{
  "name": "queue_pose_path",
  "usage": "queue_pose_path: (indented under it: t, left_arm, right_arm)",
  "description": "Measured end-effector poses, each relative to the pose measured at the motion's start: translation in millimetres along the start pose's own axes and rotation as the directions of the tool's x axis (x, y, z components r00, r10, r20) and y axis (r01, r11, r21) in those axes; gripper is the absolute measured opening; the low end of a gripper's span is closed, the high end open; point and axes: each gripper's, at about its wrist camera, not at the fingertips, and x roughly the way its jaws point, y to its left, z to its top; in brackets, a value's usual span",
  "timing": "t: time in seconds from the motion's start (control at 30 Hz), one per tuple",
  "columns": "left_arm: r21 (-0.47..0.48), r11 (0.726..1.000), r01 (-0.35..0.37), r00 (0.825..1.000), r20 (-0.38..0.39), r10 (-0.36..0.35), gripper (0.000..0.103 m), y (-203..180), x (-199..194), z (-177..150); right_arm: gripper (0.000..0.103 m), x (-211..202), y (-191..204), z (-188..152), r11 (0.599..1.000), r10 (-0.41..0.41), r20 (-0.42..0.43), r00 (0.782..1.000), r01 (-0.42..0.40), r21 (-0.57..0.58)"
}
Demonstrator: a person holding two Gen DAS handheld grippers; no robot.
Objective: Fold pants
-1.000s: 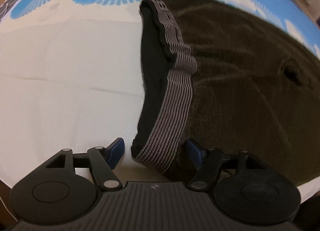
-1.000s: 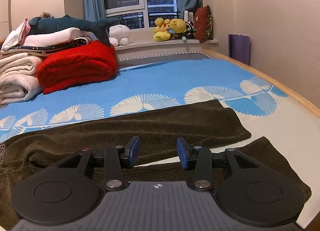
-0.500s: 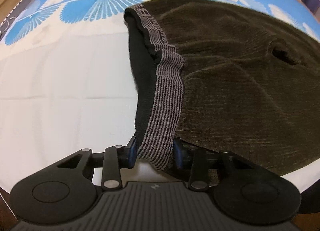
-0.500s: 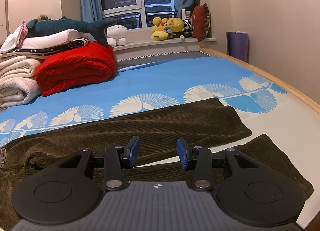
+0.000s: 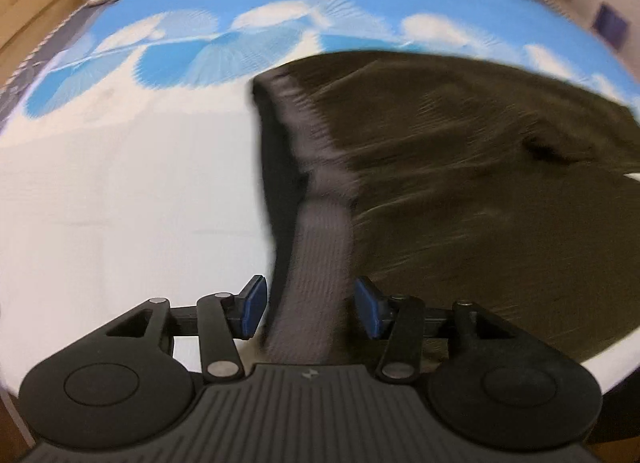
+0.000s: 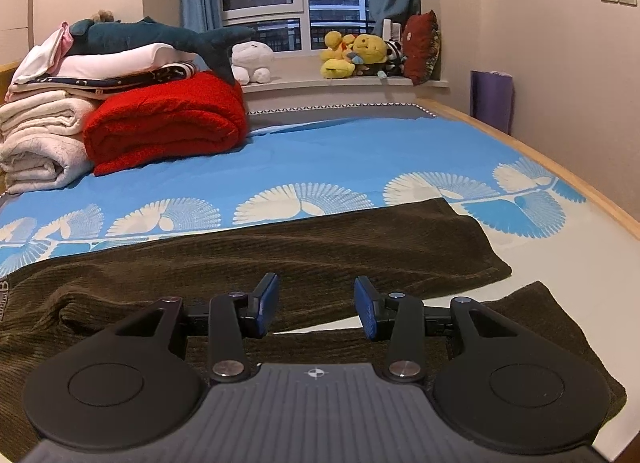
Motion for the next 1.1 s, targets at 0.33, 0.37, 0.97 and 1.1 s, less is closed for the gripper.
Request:
queue_pose_path:
  t: [0.33,0.37,0.97,1.1]
  left_arm:
    - [0.205,0.979,-0.001,0.984,-0.174,0.037,0.055,-46.7,40.1,-3.6]
    - [0.187,0.982,0.001,0.985,-0.172,0.032,0.055,-44.7,39.8,-2.1]
    - [0.01,0.998,-0.067,0.984,0.163,0.065,0.056,-30.3,-4.1,26.0]
    - [0.0,0.994,-0.109,0.976,0.19,0.107,0.06,-33.8,-4.0,32.2]
  right_arm:
    - [0.044,6.4,-9.9,-0.2,0.999,-0.022,-0.023,0.999,0.023,0.038]
    - [0.044,7.1,-10.0,-0.2,0.999,-0.022,-0.024,0.999,0.023,0.038]
    - [0.044,23.0,-7.5,-3.8,1.0,-0.021,-0.047,0.999,0.022,0.018]
    - [0.044,25.5,-10.5,-2.2,0.999,-0.029,-0.039,0.999,0.03,0.025]
